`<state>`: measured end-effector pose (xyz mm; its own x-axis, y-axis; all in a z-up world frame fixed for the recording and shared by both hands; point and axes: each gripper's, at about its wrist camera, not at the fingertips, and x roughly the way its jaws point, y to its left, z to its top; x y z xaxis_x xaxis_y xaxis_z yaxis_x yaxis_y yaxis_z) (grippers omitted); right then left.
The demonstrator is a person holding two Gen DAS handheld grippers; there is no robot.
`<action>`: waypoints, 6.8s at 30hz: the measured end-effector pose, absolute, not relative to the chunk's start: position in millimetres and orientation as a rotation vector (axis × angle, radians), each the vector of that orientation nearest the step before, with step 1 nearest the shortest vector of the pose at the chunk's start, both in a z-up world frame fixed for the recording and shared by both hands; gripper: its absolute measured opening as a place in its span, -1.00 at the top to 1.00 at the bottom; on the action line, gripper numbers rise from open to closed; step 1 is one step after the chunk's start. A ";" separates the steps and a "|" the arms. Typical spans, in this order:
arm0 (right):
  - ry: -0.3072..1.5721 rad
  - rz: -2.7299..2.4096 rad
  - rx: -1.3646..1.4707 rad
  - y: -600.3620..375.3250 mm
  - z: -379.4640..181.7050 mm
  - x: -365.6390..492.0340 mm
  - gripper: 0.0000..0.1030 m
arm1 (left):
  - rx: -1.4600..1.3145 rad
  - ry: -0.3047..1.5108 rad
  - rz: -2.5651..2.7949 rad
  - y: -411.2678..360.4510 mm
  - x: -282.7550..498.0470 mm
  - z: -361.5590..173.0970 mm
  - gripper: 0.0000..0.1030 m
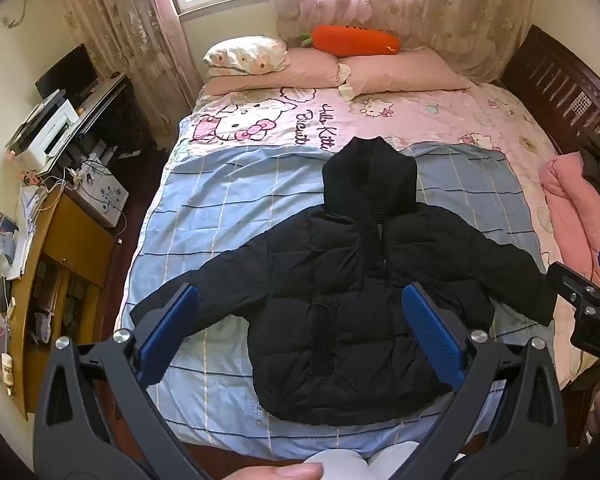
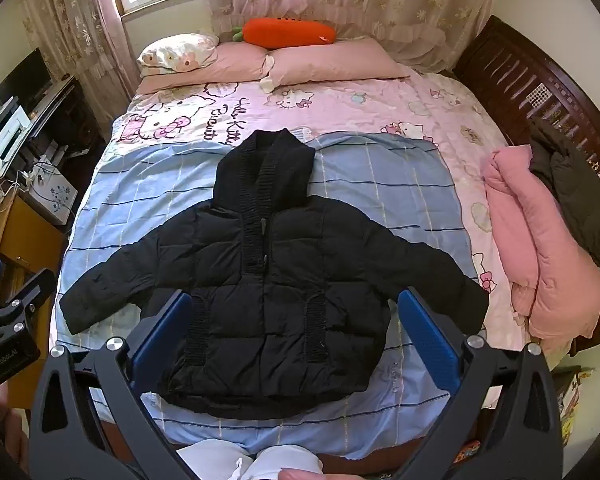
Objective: Fold large clothes
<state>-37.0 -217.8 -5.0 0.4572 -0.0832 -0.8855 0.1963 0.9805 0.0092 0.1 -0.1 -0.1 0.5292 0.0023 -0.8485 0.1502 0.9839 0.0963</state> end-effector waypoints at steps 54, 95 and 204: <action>1.082 -0.172 0.114 -212.8 -4.1 -39.3 -0.97 | 0.163 1.000 -0.090 0.0 -0.3 0.1 -0.96; 1.103 -0.175 0.109 -214.3 -11.6 -38.2 -0.97 | 0.126 1.029 -0.107 -6.1 8.5 -12.5 -0.96; 1.362 -0.356 0.453 -314.9 -347.7 19.5 -0.97 | -0.048 0.841 -0.654 13.1 85.3 -285.5 -0.96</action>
